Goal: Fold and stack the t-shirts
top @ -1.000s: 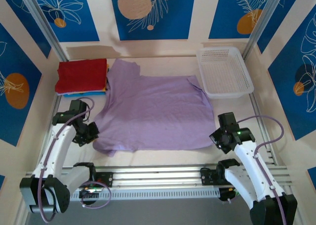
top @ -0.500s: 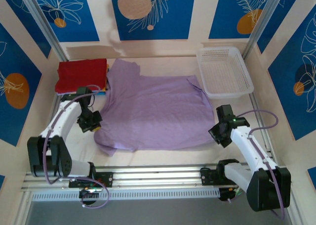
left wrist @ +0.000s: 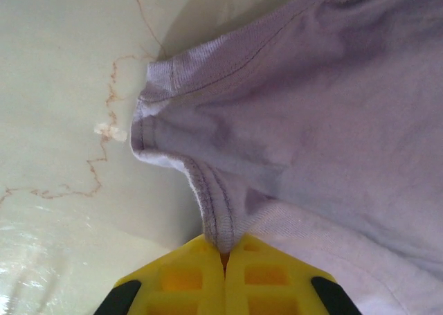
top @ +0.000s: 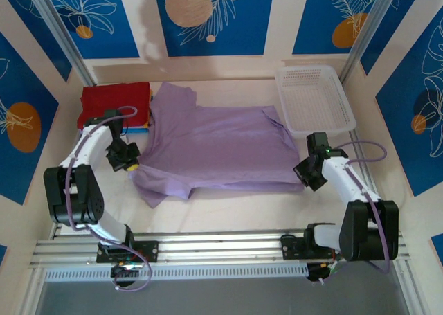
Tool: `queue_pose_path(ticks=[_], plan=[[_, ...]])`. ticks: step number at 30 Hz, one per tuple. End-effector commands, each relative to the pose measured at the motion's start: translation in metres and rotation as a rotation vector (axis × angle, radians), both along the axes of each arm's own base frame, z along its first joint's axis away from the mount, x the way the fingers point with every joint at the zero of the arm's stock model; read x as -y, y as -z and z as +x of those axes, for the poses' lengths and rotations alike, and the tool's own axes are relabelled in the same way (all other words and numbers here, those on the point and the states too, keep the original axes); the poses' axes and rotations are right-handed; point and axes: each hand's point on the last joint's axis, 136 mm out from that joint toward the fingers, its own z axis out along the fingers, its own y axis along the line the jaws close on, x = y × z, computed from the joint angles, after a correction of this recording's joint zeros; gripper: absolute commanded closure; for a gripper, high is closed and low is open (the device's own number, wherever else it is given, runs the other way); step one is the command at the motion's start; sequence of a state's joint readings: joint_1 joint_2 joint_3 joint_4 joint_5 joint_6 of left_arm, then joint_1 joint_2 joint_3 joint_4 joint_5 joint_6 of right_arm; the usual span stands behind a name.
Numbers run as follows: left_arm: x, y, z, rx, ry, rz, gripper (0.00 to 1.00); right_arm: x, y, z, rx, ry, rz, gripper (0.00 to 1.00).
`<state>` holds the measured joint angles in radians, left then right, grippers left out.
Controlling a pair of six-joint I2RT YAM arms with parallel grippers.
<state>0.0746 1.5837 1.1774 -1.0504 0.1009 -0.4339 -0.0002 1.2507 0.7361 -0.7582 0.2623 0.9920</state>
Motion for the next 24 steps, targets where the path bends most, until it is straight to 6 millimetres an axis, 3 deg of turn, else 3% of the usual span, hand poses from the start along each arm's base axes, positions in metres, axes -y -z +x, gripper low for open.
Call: queue_pose_path(ticks=[1, 7, 13, 16, 19, 20, 22, 24], plan=[[0.0, -0.007, 0.013, 0.027, 0.019, -0.024, 1.0, 0.001, -0.009, 0.02, 0.055, -0.038, 0.001, 1.0], [-0.003, -0.011, 0.03, 0.03, 0.027, -0.03, 1.0, 0.002, -0.009, 0.034, 0.075, -0.057, 0.003, 1.0], [-0.011, -0.003, 0.033, 0.0, 0.023, -0.021, 1.0, 0.001, -0.004, 0.042, 0.078, -0.086, 0.009, 0.99], [-0.014, 0.002, 0.032, -0.013, 0.02, -0.019, 1.0, 0.002, -0.005, 0.047, 0.095, -0.107, 0.005, 0.94], [-0.018, 0.004, 0.033, -0.003, 0.011, -0.017, 1.0, 0.004, -0.011, 0.048, 0.099, -0.115, 0.0, 0.82], [-0.019, 0.002, 0.034, 0.006, 0.008, -0.018, 0.93, 0.004, -0.013, 0.047, 0.101, -0.118, -0.002, 0.77], [-0.019, -0.003, 0.039, 0.04, 0.007, -0.025, 0.57, 0.004, -0.022, 0.044, 0.116, -0.12, -0.007, 0.67], [-0.02, -0.011, 0.04, 0.065, 0.011, -0.018, 0.45, 0.004, -0.031, 0.037, 0.126, -0.122, -0.008, 0.6]])
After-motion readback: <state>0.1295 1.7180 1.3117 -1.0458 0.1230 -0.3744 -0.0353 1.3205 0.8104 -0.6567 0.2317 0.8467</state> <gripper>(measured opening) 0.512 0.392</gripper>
